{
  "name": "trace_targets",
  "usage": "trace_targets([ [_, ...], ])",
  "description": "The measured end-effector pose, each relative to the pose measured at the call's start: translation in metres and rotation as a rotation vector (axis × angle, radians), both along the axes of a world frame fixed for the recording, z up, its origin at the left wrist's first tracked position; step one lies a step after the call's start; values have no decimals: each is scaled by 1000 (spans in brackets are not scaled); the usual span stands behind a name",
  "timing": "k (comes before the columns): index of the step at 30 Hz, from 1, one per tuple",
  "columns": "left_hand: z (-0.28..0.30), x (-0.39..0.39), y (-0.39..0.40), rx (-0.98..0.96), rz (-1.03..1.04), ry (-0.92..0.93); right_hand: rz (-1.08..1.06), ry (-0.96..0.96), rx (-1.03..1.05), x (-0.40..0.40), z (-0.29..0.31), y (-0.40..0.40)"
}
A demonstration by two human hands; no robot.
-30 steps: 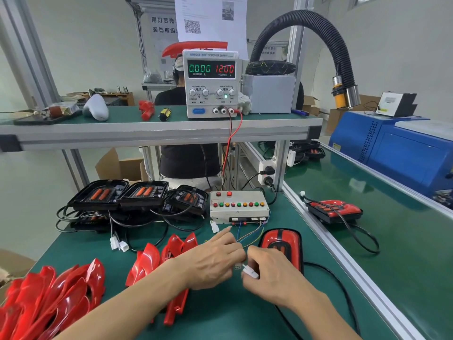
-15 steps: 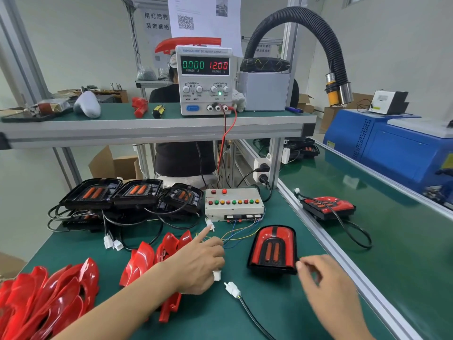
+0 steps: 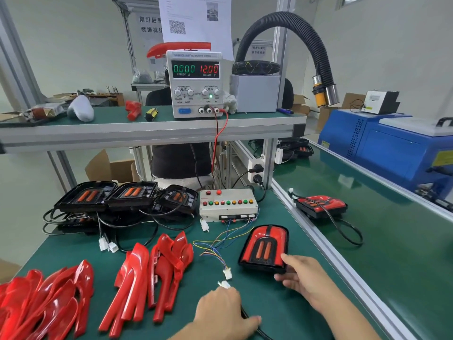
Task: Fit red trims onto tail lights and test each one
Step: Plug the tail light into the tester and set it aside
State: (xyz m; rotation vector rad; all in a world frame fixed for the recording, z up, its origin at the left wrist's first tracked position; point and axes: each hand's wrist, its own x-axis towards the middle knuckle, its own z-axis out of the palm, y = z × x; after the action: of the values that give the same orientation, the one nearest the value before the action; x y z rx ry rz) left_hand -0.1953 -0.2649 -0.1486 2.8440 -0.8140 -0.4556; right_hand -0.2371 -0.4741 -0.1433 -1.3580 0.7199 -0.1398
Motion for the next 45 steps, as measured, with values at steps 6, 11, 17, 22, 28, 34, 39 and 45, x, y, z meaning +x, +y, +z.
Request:
trace_targets([
  [6,12,-4,-7,-178,112,75,14,-202,-57,-26,7,-10],
  [11,38,31,9,-407,4,-28,63,-403,42,-64,34,-27],
  [17,88,90,11,-500,-217,-65,117,-222,-419,-88,57,-20],
  [22,117,115,-3,-294,-426,88,713,-135,-957,-74,71,6],
  [28,136,80,-39,10,-681,141,703,-262,-1148,-54,48,17],
  [34,138,54,-61,-177,-676,105,636,-337,-721,-52,43,22],
  [39,137,45,-68,-348,-663,5,460,-347,-591,-73,26,21],
  [45,158,51,-59,-1016,-393,-315,-115,-433,-158,-89,12,-3],
])
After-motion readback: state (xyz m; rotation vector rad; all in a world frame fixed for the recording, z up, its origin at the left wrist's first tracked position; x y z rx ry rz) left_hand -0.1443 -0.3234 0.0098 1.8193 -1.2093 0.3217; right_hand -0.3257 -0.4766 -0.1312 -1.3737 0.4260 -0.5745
